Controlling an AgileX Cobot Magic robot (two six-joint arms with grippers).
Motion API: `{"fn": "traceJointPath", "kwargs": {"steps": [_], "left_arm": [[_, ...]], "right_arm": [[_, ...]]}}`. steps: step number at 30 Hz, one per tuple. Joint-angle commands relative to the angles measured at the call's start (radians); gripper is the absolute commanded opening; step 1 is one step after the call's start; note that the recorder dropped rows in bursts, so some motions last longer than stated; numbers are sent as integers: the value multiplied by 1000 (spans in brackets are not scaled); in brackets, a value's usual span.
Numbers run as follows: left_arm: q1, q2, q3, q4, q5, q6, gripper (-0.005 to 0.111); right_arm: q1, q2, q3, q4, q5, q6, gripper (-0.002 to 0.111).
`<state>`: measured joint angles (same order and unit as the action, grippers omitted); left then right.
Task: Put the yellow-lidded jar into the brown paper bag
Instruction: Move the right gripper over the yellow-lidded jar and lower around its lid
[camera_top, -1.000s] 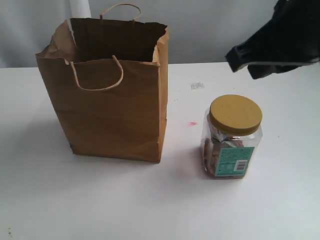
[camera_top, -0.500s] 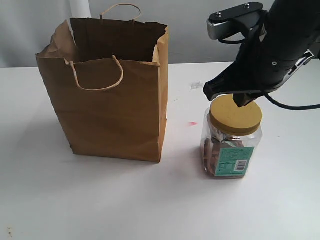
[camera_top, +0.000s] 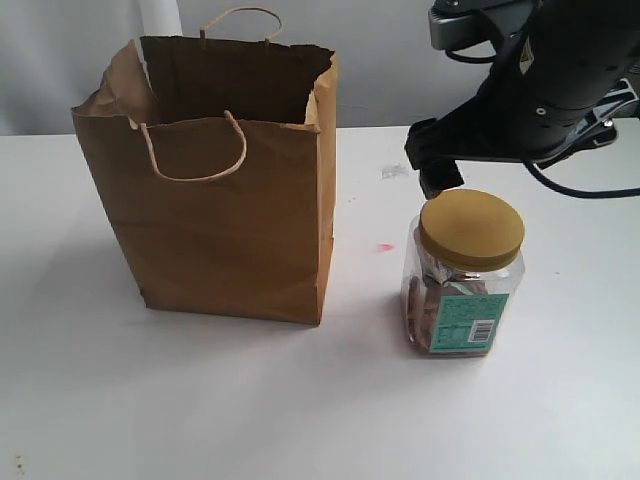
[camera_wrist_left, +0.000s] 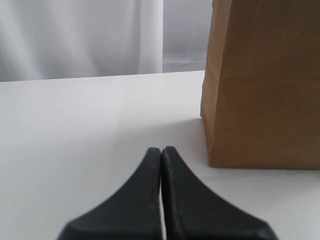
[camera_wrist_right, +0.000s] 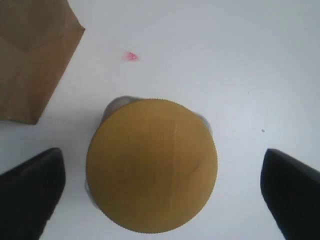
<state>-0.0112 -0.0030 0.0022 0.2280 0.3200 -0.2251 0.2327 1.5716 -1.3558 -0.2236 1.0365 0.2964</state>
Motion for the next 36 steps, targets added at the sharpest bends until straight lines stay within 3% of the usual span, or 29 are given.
{"fn": "traceJointPath", "kwargs": {"steps": [1,22,36], "left_arm": [[-5,3,-2,-4,-9,-4,1],[-5,3,-2,-4,-9,-4,1],[-5,3,-2,-4,-9,-4,1]], "right_arm": [[-3,-5,-8,-11,-12,16,105],[-3,-5,7,6,-43,13,105],[-3,-5,140,-8,-210,49,105]]}}
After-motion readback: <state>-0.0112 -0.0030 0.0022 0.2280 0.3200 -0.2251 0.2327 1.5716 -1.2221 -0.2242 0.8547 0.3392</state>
